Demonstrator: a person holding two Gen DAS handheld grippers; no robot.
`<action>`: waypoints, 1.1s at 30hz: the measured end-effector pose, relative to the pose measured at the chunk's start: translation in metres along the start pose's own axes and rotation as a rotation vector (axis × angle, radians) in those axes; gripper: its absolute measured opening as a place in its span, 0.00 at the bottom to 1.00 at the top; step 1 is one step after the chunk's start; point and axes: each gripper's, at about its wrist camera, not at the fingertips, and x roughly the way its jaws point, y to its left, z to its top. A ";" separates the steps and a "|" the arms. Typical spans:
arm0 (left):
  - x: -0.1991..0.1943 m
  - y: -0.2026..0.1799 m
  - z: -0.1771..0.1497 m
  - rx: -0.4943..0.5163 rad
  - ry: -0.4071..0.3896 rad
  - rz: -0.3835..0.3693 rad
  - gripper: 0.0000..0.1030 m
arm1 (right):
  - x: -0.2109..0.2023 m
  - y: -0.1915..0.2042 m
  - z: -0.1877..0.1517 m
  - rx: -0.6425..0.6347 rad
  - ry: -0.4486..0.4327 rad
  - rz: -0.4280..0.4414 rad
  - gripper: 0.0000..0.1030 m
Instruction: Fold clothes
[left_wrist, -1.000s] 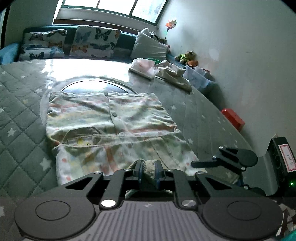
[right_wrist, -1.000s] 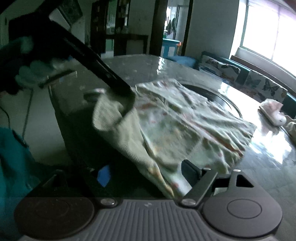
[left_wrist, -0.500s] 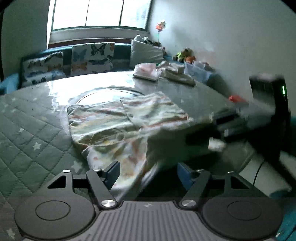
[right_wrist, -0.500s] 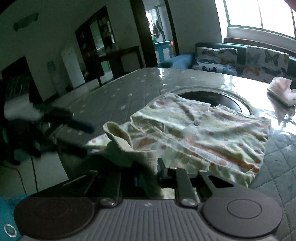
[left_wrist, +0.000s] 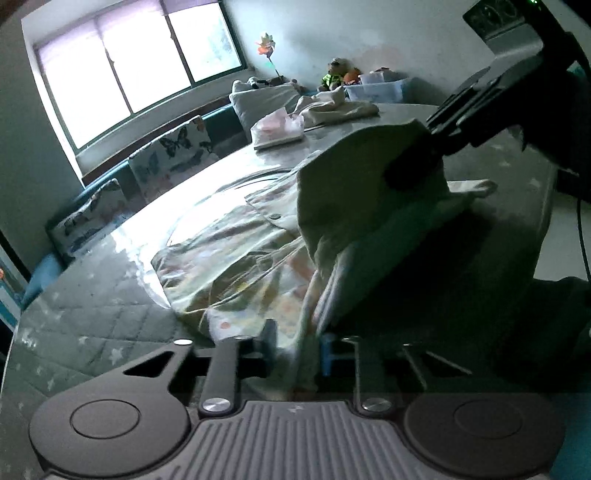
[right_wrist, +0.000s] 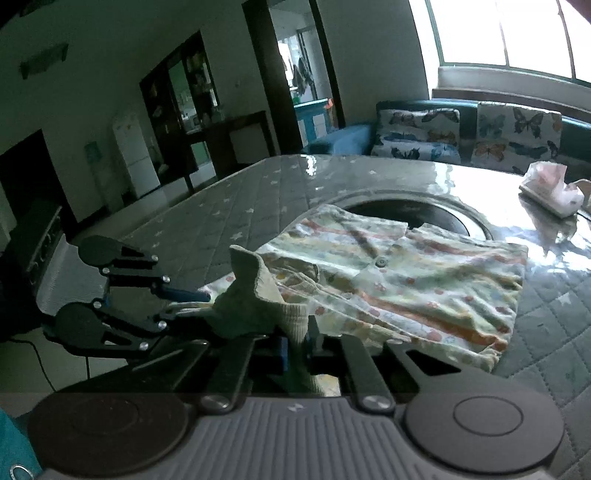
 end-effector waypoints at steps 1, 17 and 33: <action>-0.003 0.000 0.000 0.000 -0.010 0.001 0.13 | -0.002 0.001 0.000 -0.001 -0.007 0.002 0.04; -0.075 -0.012 0.011 -0.068 -0.128 -0.156 0.07 | -0.087 0.033 -0.007 -0.016 -0.063 0.104 0.03; -0.028 0.054 0.038 -0.229 -0.149 -0.141 0.07 | -0.028 -0.013 0.073 -0.048 -0.062 0.077 0.03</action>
